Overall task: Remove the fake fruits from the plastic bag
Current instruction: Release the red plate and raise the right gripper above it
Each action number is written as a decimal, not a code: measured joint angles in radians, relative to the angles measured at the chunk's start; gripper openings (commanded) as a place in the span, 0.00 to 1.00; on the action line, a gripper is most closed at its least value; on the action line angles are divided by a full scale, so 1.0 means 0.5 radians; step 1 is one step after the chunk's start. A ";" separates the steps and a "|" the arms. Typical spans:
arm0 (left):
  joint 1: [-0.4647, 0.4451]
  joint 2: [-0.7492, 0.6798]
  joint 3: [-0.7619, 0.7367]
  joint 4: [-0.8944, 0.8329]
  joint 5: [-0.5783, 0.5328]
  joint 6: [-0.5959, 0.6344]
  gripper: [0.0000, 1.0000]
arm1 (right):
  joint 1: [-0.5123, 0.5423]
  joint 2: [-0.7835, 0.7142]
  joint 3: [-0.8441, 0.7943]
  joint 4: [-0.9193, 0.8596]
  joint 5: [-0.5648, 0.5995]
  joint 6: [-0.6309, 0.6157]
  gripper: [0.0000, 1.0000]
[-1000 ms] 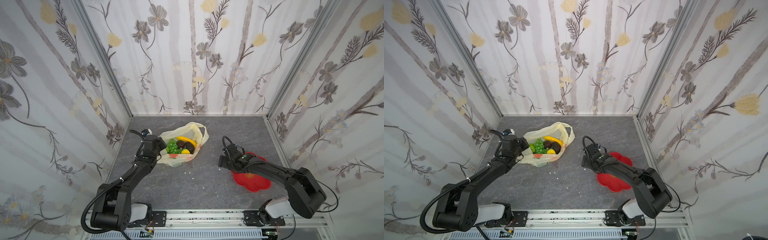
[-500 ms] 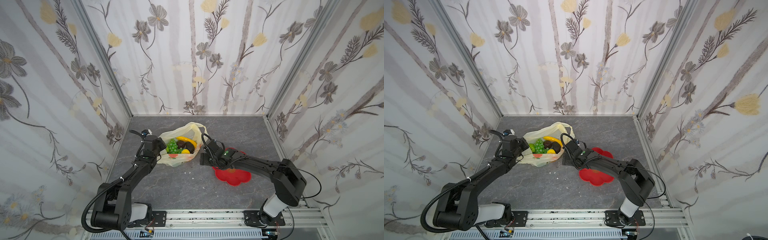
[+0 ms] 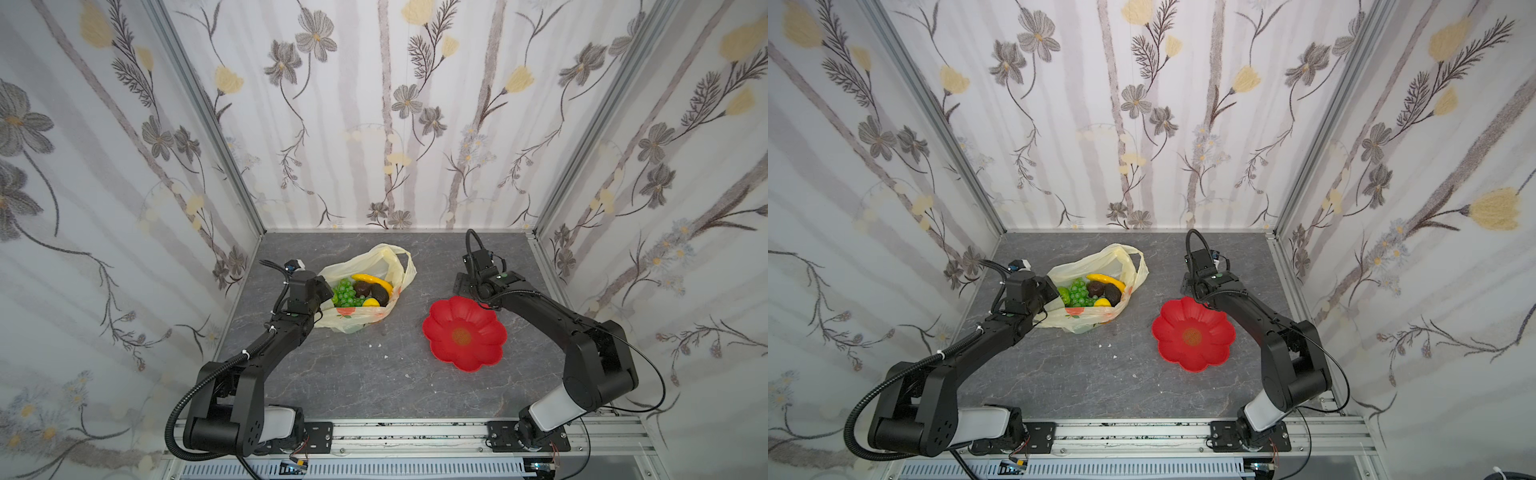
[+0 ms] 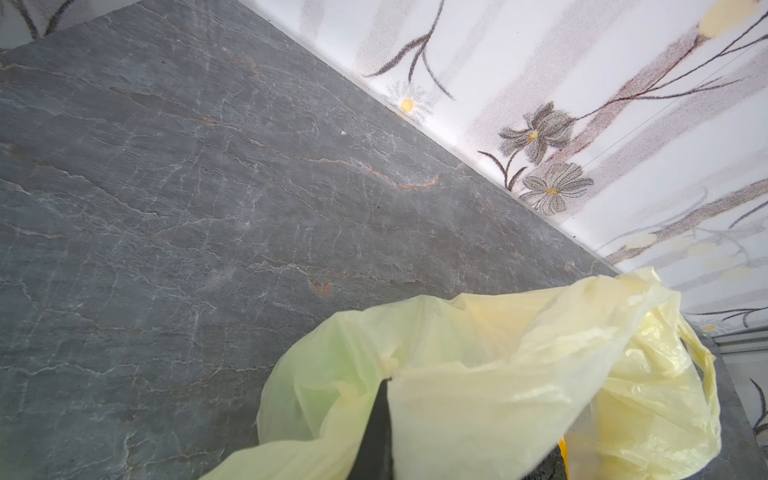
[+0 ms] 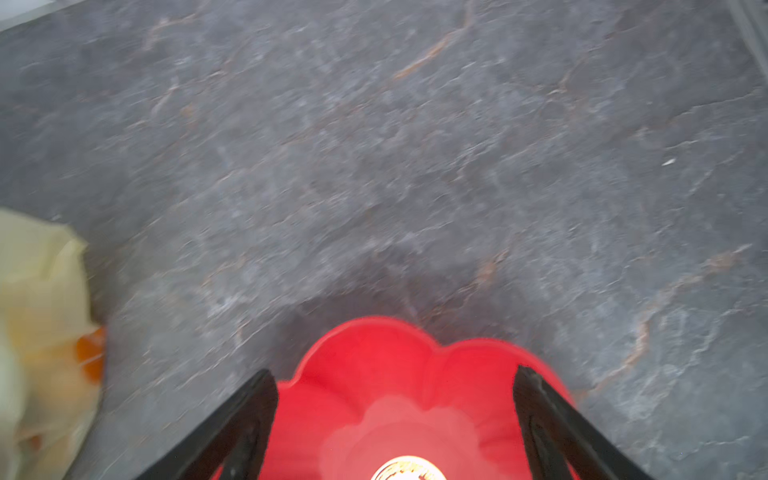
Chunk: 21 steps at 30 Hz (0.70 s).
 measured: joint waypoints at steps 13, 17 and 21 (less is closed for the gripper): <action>-0.002 0.066 0.014 0.005 0.053 0.014 0.00 | -0.176 0.430 0.306 0.073 -0.296 -0.347 0.97; -0.002 0.068 0.014 0.005 0.053 0.015 0.00 | -0.129 0.581 0.420 0.055 -0.284 -0.387 0.96; -0.003 0.080 0.014 0.013 0.053 0.021 0.00 | -0.046 0.629 0.423 -0.001 -0.269 -0.416 0.92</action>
